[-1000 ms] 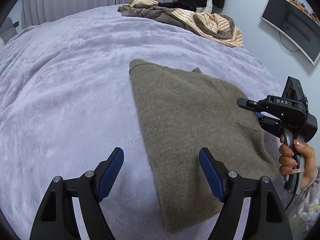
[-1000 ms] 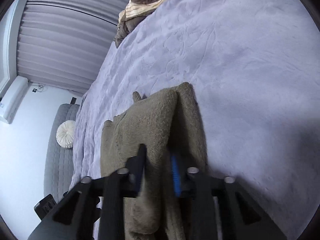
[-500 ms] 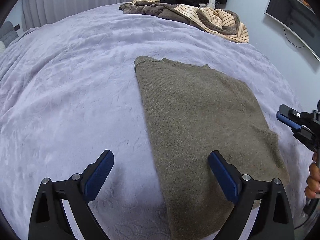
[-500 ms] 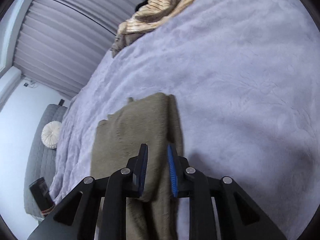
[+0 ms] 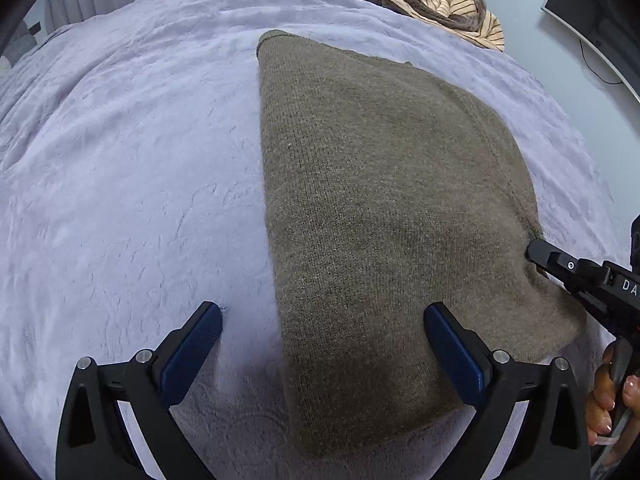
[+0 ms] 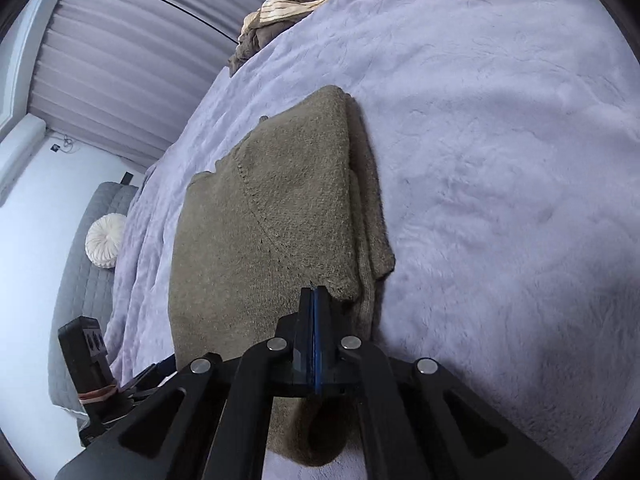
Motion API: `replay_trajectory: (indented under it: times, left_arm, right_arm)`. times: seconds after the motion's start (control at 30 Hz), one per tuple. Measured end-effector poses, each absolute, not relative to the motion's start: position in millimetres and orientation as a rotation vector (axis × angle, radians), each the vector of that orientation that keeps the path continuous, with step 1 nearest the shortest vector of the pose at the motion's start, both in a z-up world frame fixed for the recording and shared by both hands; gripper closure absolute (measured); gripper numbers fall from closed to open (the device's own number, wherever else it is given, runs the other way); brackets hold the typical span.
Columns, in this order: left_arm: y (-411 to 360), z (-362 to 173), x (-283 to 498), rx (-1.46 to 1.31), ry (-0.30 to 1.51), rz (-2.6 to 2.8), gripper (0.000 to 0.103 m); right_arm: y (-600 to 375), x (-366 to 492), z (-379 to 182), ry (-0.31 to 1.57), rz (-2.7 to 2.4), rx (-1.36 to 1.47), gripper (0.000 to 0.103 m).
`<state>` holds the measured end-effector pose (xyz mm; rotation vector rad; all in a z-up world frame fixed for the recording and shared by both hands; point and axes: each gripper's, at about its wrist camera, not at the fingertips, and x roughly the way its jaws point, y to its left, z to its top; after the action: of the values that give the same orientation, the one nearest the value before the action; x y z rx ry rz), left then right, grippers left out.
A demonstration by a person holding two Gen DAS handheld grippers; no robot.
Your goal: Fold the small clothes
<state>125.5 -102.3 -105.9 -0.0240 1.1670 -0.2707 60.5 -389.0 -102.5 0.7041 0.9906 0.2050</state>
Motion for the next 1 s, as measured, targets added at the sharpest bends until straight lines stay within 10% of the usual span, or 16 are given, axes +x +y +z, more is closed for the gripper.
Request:
replay_trajectory:
  times: [0.9,1.0]
  left_arm:
    - [-86,-54,56,0.054,1.089,-0.228,0.002]
    - [-81,-50,41,0.046,1.078,-0.240,0.002]
  right_arm:
    - [-384,-26,-55,0.938,0.232,0.707,0.088]
    - [-376,-39,-48,0.931,0.248,0.693,0.072]
